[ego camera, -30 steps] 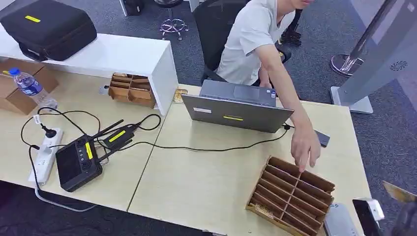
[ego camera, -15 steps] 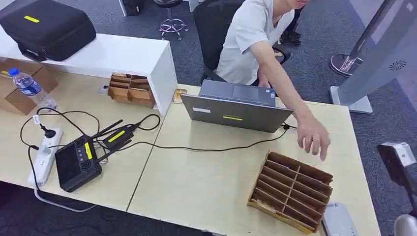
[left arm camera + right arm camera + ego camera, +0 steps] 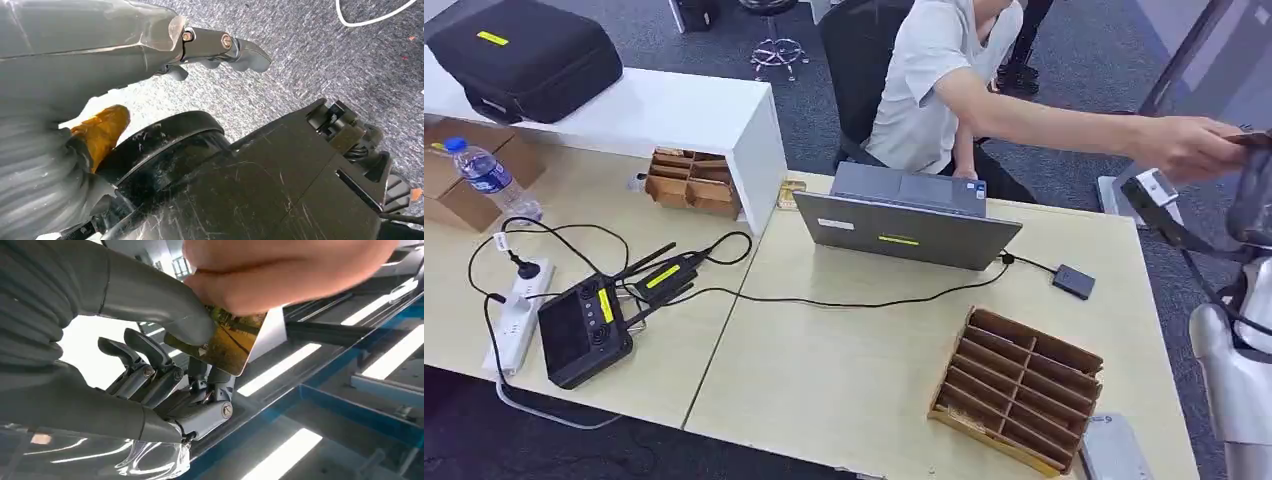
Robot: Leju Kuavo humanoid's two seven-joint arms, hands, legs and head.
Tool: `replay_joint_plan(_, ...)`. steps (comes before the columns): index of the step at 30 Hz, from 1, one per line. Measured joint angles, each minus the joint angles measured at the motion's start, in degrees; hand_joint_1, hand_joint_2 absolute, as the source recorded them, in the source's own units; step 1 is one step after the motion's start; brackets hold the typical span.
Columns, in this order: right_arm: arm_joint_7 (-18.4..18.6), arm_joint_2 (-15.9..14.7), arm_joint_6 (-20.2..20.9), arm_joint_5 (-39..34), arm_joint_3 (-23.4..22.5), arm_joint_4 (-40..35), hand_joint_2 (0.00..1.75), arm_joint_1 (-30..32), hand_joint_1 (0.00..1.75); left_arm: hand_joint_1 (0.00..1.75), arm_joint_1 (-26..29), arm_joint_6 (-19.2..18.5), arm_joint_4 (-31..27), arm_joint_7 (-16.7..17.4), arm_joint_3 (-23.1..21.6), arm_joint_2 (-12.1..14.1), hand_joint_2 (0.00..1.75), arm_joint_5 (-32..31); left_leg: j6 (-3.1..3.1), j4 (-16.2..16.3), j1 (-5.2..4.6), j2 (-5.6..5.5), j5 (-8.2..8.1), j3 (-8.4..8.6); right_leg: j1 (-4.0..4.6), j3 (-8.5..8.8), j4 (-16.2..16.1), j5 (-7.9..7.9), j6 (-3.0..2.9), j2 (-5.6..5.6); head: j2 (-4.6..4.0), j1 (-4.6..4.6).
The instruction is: Pass the card to the sensor for recognition and then transmit it.
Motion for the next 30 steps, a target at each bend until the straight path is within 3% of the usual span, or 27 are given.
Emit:
replay_joint_plan(8,0.26,0.44,0.2,1.29,3.06,5.09,1.75,-2.69,1.75,0.0,-0.06,-0.04,0.0,-0.02,-0.48,0.0,1.75,-0.04,0.0,-0.01,0.0,-0.14,0.0,-0.22,-0.01,-0.07,0.02,-0.03,0.01,-0.15,0.0,0.02)
replay_joint_plan(17,2.99,4.22,-0.37,2.54,8.96,15.3,1.75,-9.62,1.75,0.0,-0.21,-0.24,0.0,-0.66,-1.27,0.0,1.75,-0.55,-0.01,-0.01,0.0,0.01,0.04,-0.14,-0.01,-0.12,0.06,0.0,-0.02,0.01,0.0,0.0)
replay_joint_plan(18,3.04,5.0,-0.76,2.56,9.63,16.56,1.75,-10.28,0.0,0.0,-0.23,-0.33,0.0,-0.7,-1.33,0.0,1.75,-0.57,-0.01,-0.01,0.0,0.03,0.05,-0.11,-0.01,-0.13,0.06,0.01,-0.03,0.03,0.0,-0.02)
replay_joint_plan(27,2.93,8.39,-1.66,2.54,13.29,20.5,1.75,-11.53,0.0,0.0,-0.28,-1.4,0.0,-1.71,-1.35,0.0,1.75,0.66,-0.03,-0.01,0.0,-0.04,0.05,-0.12,-0.01,-0.13,0.06,-0.01,-0.03,-0.02,0.0,0.02)
replay_joint_plan(28,2.88,8.48,-1.73,2.54,13.46,20.5,1.75,-11.5,0.0,0.0,-0.28,-1.4,0.0,-1.73,-1.35,0.0,0.0,0.68,-0.03,-0.01,0.0,-0.03,0.05,-0.12,-0.01,-0.13,0.06,-0.01,-0.03,-0.02,0.0,0.0)
replay_joint_plan(30,2.78,8.57,-1.75,2.54,13.62,20.5,1.75,-11.44,0.0,0.0,-0.29,-1.4,0.0,-1.73,-1.35,0.0,0.0,0.7,-0.02,-0.01,-0.01,-0.03,0.05,-0.12,-0.02,-0.13,0.05,0.0,-0.03,-0.02,0.0,0.0)
